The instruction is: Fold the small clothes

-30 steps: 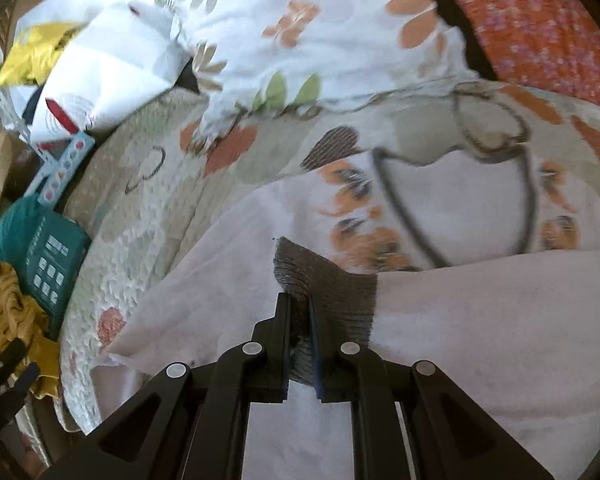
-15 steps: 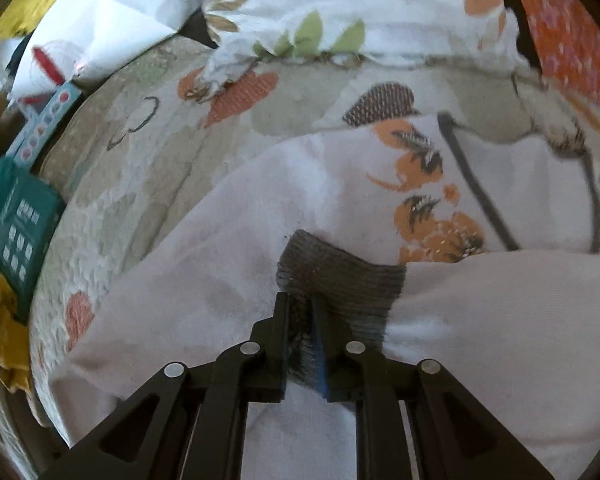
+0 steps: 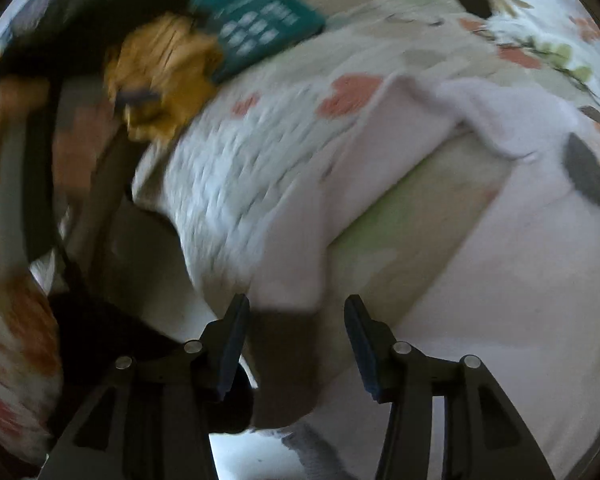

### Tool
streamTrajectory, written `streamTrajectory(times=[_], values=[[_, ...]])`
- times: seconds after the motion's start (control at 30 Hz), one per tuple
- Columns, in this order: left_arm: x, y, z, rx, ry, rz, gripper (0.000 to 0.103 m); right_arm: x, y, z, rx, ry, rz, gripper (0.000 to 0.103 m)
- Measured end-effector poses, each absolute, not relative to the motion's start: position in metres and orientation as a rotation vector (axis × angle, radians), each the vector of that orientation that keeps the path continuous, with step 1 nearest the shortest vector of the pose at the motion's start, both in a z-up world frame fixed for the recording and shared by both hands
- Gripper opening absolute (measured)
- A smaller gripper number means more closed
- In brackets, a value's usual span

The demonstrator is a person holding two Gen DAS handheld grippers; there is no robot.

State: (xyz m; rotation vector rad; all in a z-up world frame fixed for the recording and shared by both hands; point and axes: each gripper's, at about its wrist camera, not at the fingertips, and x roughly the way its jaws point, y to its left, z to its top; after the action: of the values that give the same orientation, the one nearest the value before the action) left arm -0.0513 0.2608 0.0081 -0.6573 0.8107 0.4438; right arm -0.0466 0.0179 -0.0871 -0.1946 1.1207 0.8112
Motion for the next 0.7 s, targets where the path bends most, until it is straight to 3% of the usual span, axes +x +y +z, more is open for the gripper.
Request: streamTrajectory(times=[0.07,0.17,0.47,0.57,0.7], values=[[-0.052,0.263,0.007,-0.665,0.810,0.448,0.100,-0.048,0.023,-0.089,-0.266,1.116,0.757,0.008],[-0.051,0.263,0.007,-0.680,0.809,0.449,0.100,-0.039,0.012,-0.055,-0.201,1.066,0.771,0.007],[-0.027,0.225,0.008,-0.645,0.842,0.358,0.100,0.006,-0.143,0.156,0.265,0.662,0.760,0.008],[-0.013,0.202,0.009,-0.601,0.868,0.302,0.100,0.017,-0.197,0.170,0.300,0.627,0.589,0.008],[0.006,0.168,0.013,-0.511,0.883,0.250,0.100,0.042,-0.287,0.128,0.285,0.725,0.269,0.008]])
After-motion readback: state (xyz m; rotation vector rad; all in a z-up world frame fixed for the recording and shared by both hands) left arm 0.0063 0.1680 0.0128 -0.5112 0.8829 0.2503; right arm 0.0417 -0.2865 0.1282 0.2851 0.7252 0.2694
